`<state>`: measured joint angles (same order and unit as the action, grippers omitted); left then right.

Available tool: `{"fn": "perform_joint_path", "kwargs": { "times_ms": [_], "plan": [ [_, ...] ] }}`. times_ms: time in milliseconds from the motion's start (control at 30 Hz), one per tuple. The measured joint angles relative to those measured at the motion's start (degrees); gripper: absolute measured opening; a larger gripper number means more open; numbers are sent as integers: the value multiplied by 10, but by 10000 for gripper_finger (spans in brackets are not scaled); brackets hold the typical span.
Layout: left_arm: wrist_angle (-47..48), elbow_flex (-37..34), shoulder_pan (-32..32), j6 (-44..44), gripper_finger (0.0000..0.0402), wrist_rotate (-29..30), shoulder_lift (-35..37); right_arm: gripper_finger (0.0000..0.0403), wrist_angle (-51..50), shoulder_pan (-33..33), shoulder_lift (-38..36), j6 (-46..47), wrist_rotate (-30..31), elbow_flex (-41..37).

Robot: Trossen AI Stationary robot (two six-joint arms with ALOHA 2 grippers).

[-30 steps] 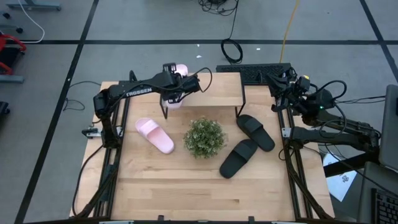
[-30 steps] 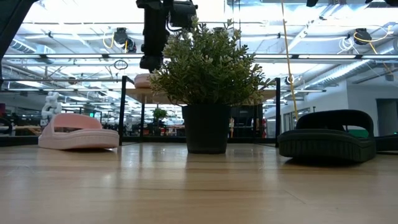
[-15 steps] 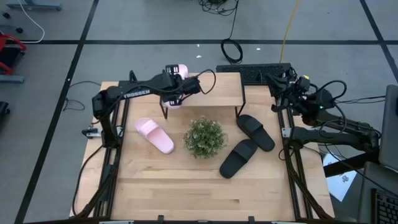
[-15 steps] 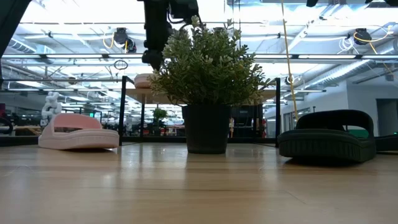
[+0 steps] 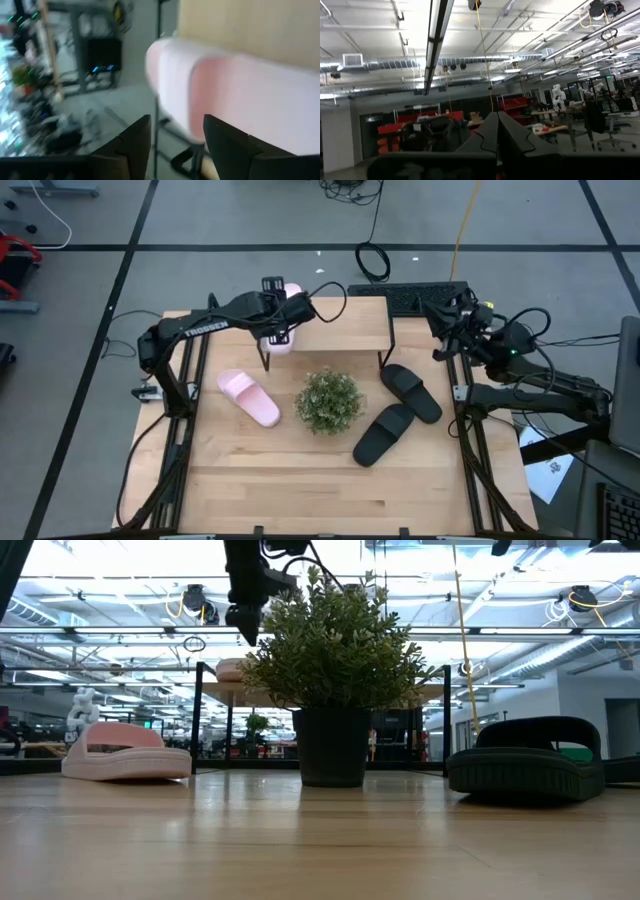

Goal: Pick and place slides into the shelf
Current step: Put the bottom pink slipper on the shelf

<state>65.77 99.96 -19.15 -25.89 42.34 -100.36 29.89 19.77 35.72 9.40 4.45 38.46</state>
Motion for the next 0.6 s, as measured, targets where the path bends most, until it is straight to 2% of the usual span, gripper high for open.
{"fn": "perform_joint_path", "kwargs": {
  "times_ms": [67, 233, 500, 600],
  "plan": [
    [-16, 0, -4, -21, 189, -32, 0, 0, -12, 0, 0, -3, 0, 0],
    [-53, 0, -9, -69, 189, -37, 0, 0, -24, 0, 0, -4, 0, 0],
    [-56, 0, -12, -105, 189, -83, 0, 0, -24, 0, 0, -4, 0, 0],
    [-56, 0, -19, -124, 189, -84, 0, 0, -26, 0, 0, -9, -1, 0]
  ]
}}
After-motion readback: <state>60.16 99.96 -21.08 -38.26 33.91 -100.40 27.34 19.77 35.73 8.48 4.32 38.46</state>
